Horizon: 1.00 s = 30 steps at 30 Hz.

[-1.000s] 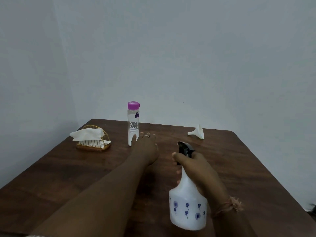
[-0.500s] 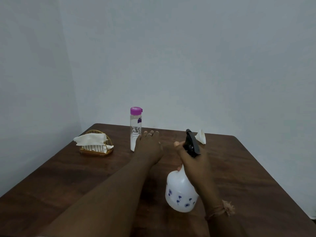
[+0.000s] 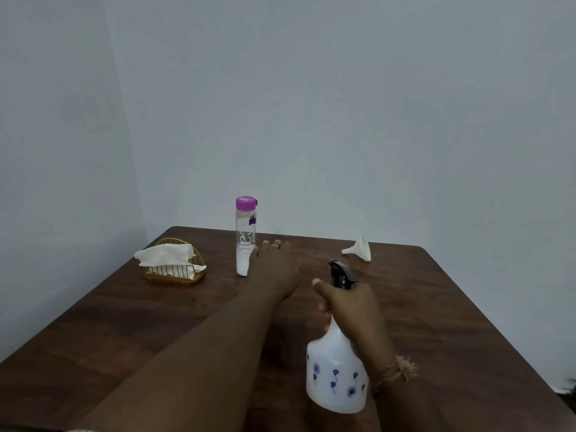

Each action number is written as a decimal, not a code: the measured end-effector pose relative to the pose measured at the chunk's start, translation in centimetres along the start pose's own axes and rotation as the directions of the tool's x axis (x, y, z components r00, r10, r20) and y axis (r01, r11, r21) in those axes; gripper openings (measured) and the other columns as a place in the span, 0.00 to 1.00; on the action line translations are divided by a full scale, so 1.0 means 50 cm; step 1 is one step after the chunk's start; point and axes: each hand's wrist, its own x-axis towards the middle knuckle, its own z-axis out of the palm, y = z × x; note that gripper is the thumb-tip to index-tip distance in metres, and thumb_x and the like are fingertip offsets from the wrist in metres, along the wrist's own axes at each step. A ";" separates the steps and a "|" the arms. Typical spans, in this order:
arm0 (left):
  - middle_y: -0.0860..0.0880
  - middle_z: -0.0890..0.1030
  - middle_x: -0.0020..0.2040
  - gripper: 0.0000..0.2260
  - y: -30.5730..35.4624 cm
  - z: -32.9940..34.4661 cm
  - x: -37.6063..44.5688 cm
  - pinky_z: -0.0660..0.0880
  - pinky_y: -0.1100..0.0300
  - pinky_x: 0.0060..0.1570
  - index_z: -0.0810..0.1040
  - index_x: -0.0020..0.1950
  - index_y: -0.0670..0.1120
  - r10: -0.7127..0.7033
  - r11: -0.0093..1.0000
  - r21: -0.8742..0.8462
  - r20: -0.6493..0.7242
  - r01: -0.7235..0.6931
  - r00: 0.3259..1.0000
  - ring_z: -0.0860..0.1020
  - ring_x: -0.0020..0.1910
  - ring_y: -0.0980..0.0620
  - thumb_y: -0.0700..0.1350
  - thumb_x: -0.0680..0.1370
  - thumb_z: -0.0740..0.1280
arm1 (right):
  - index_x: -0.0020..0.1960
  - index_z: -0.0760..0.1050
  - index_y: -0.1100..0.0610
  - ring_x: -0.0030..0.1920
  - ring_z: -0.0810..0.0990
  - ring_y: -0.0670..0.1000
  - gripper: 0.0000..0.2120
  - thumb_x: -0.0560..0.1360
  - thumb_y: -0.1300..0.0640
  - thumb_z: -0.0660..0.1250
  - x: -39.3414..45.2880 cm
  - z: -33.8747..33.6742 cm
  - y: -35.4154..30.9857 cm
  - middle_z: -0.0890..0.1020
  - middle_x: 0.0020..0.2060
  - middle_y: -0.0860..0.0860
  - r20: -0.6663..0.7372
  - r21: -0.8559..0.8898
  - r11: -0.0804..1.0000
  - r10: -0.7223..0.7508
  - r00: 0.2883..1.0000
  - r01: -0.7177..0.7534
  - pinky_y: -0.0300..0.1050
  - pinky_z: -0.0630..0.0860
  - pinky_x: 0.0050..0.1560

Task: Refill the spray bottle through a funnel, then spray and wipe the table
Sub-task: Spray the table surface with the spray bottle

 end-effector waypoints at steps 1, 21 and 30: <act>0.45 0.61 0.81 0.26 0.003 -0.002 -0.001 0.52 0.46 0.80 0.61 0.80 0.46 0.004 1.000 0.002 0.007 -0.004 1.000 0.55 0.82 0.43 0.47 0.81 0.57 | 0.42 0.83 0.61 0.34 0.82 0.53 0.13 0.74 0.51 0.75 0.000 0.000 -0.001 0.86 0.34 0.58 0.001 -0.003 1.000 0.011 1.000 -0.011 0.59 0.84 0.47; 0.45 0.60 0.82 0.27 0.008 -0.010 -0.001 0.52 0.46 0.80 0.60 0.80 0.45 0.003 1.000 0.005 0.032 -0.003 0.999 0.54 0.82 0.43 0.46 0.80 0.58 | 0.48 0.81 0.49 0.41 0.84 0.53 0.04 0.77 0.49 0.73 -0.001 -0.016 -0.065 0.84 0.39 0.48 -0.143 0.118 0.924 -0.348 0.927 0.365 0.62 0.83 0.47; 0.45 0.62 0.81 0.26 0.003 0.005 -0.008 0.53 0.46 0.79 0.63 0.79 0.46 -0.018 1.000 -0.004 0.025 0.018 1.000 0.56 0.81 0.43 0.47 0.81 0.58 | 0.50 0.81 0.44 0.39 0.82 0.55 0.08 0.80 0.58 0.69 0.051 0.007 -0.017 0.83 0.40 0.53 -0.184 0.148 0.858 -0.464 0.866 0.491 0.57 0.81 0.41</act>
